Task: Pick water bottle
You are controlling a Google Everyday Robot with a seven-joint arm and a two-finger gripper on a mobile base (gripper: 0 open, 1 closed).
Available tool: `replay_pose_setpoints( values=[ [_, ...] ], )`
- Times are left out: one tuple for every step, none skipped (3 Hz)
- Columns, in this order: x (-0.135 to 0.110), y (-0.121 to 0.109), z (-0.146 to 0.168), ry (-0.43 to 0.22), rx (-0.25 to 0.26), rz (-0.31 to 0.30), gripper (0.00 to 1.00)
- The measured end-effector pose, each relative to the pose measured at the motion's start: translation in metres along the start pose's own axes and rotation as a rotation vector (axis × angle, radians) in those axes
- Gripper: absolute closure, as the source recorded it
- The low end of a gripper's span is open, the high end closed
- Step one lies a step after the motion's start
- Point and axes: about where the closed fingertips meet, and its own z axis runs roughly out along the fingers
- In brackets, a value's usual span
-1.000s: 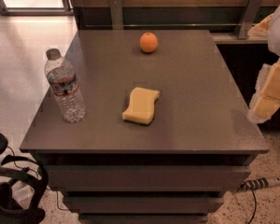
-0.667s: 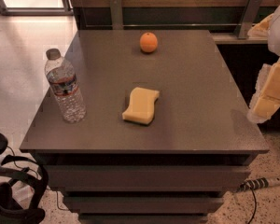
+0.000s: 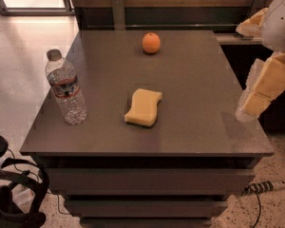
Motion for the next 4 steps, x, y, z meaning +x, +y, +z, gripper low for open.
replay_pose_setpoints(
  values=[
    [-0.039,0.011,0.007,-0.167,-0.018,-0.001,0.00],
    [-0.098,0.023,0.020,-0.369,-0.018,0.012,0.00],
    [-0.153,0.035,0.044,-0.543,-0.023,0.014,0.00],
    [-0.184,0.026,0.040,-0.639,0.031,0.028,0.00]
  ],
)
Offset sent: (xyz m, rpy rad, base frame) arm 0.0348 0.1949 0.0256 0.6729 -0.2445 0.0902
